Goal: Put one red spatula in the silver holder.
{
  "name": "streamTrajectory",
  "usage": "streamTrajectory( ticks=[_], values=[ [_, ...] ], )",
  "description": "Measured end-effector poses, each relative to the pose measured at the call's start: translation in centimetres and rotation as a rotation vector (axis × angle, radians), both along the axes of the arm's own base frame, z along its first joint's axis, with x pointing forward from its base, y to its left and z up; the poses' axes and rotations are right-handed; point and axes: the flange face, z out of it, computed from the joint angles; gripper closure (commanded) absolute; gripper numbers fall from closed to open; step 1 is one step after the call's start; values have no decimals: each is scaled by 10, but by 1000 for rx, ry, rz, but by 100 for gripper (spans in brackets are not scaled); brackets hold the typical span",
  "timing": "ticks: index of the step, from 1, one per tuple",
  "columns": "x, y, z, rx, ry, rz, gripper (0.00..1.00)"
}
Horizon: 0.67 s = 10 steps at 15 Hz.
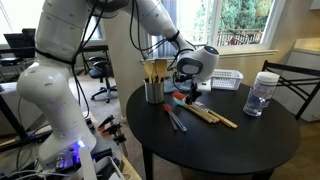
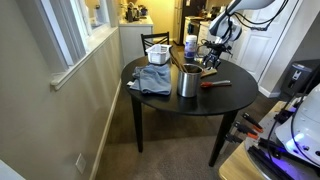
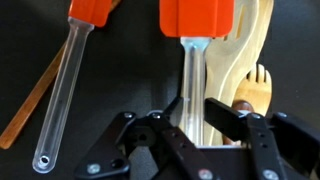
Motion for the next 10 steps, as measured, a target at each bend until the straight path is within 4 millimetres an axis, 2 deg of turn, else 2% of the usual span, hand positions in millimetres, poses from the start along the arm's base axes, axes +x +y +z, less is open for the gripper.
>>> streamTrajectory(
  ticks=[4, 10],
  values=[
    [3, 10, 12, 59, -62, -6, 93],
    [3, 20, 11, 218, -108, -107, 93]
  ],
)
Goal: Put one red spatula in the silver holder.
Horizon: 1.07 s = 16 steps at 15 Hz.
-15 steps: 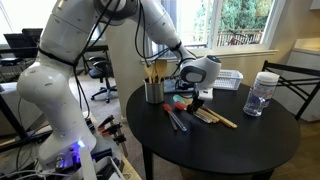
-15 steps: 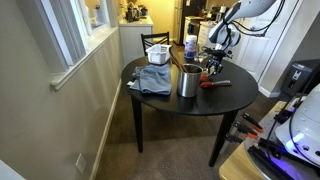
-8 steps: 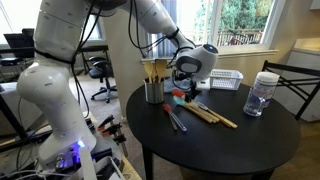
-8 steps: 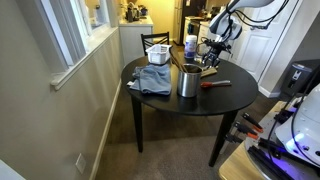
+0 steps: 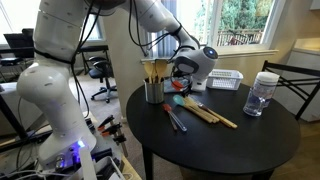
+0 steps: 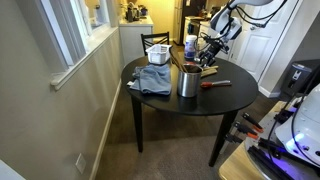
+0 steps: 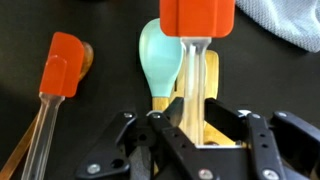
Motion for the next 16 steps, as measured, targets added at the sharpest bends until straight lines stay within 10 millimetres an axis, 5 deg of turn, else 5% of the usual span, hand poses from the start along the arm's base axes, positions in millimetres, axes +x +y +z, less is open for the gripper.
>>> streamTrajectory(
  ticks=[10, 16],
  values=[
    [2, 5, 2, 245, -75, -198, 93],
    [9, 23, 10, 416, -180, -171, 93]
  ],
)
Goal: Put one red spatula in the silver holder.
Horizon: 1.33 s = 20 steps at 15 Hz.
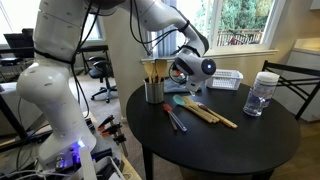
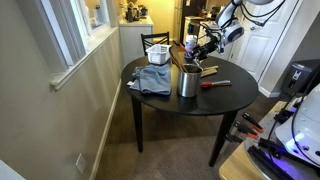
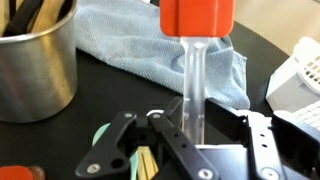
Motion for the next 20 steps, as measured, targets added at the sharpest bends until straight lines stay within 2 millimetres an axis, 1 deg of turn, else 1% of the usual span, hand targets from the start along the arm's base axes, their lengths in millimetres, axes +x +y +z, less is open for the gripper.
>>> streamTrajectory(
  ticks=[3, 7, 12, 15, 20],
  values=[
    [5, 12, 9, 85, -56, 35, 93],
    [13, 21, 23, 197, -110, 44, 93],
    [21, 39, 34, 267, -143, 94, 93],
    [27, 63, 40, 296, -152, 151, 93],
    [37, 117, 56, 306, -165, 249, 93]
  ],
)
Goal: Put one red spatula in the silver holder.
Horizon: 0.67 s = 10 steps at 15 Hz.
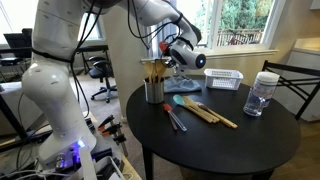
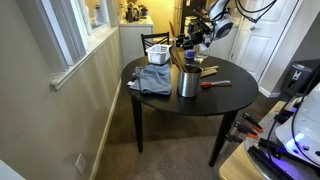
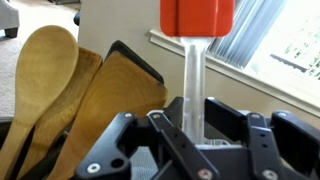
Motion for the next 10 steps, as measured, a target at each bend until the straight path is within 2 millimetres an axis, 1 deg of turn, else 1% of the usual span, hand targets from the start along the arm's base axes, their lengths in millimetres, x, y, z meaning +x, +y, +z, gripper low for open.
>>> streamTrajectory(
  ticks=[2, 4, 10],
  values=[
    [-1, 15, 7, -25, -5, 2, 93],
    [-7, 21, 13, -74, -1, -32, 93],
    [-49, 26, 29, -143, 26, -106, 93]
  ],
)
